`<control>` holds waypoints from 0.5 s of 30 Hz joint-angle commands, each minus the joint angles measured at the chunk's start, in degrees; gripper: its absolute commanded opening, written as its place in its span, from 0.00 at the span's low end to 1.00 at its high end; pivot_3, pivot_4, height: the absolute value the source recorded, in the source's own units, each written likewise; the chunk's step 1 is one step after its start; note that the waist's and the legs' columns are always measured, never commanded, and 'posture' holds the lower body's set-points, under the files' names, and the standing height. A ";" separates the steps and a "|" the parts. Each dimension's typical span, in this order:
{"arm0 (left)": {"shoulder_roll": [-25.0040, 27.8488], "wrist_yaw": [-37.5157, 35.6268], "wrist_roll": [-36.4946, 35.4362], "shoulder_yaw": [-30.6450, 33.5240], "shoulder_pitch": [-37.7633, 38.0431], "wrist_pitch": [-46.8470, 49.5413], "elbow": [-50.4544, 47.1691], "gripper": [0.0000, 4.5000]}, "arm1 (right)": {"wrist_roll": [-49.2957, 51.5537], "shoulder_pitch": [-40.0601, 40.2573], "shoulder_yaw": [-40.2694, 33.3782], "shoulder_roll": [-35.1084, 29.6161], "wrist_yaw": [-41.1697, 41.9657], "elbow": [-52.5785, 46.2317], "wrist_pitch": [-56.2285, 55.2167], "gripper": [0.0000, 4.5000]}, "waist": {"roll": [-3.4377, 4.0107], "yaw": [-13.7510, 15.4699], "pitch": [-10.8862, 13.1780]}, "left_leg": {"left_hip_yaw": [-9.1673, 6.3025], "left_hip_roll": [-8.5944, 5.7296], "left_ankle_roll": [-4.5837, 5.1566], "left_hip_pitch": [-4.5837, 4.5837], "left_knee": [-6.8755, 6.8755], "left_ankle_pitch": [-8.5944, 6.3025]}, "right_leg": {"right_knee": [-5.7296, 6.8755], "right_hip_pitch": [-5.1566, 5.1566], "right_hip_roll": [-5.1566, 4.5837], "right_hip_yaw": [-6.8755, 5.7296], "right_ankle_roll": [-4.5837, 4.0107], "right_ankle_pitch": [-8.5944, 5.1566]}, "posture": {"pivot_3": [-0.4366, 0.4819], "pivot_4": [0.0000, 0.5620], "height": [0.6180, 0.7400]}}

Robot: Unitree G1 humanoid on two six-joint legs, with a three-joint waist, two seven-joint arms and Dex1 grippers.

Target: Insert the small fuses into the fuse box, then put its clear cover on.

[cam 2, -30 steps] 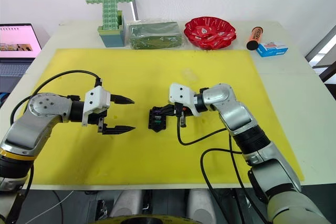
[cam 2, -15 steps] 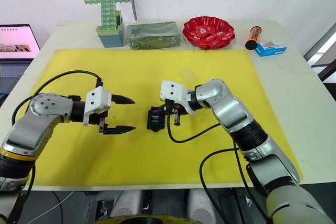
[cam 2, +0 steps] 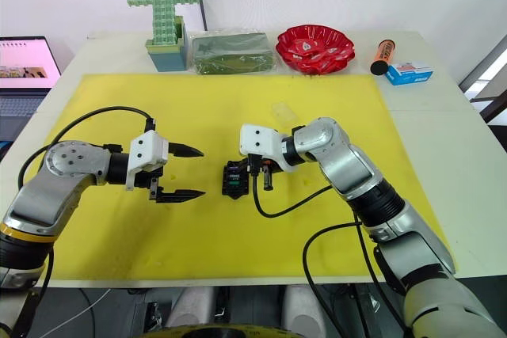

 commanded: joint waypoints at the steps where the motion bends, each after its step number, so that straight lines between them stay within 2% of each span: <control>1: -0.13 0.22 -0.15 0.31 -0.19 -0.96 -1.37 1.00 | 0.18 -0.08 0.37 -0.34 0.89 -0.31 0.94 0.00 | 0.00 0.00 0.00 | 0.00 0.00 0.00 0.00 0.00 0.00 | 0.00 0.00 0.00 0.00 0.00 0.00 | 0.48 0.27 1.00; 3: -0.14 0.19 -0.08 0.26 -0.20 -1.06 -1.29 1.00 | 0.35 -0.10 0.30 -0.33 0.87 -0.37 1.94 0.00 | 0.00 0.00 0.00 | 0.00 0.00 0.00 0.00 0.00 0.00 | 0.00 0.00 0.00 0.00 0.00 0.00 | 0.48 0.27 1.00; 5: -0.23 0.21 -0.10 0.21 -0.25 -1.03 -1.28 1.00 | 0.35 -0.06 0.23 -0.35 0.74 -0.73 1.90 0.11 | 0.00 0.02 0.00 | 0.00 0.00 0.00 0.00 0.00 0.00 | 0.00 0.00 0.00 0.00 0.00 0.00 | 0.48 0.27 1.00; 15: -0.31 0.30 -0.07 0.12 -0.23 -0.89 -1.43 1.00 | 0.87 -0.55 -0.02 -0.41 1.49 -1.35 3.06 0.11 | 0.00 0.09 0.00 | 0.00 0.00 0.00 -0.01 0.00 0.00 | -0.01 0.00 0.00 0.00 0.00 0.00 | 0.48 0.27 1.00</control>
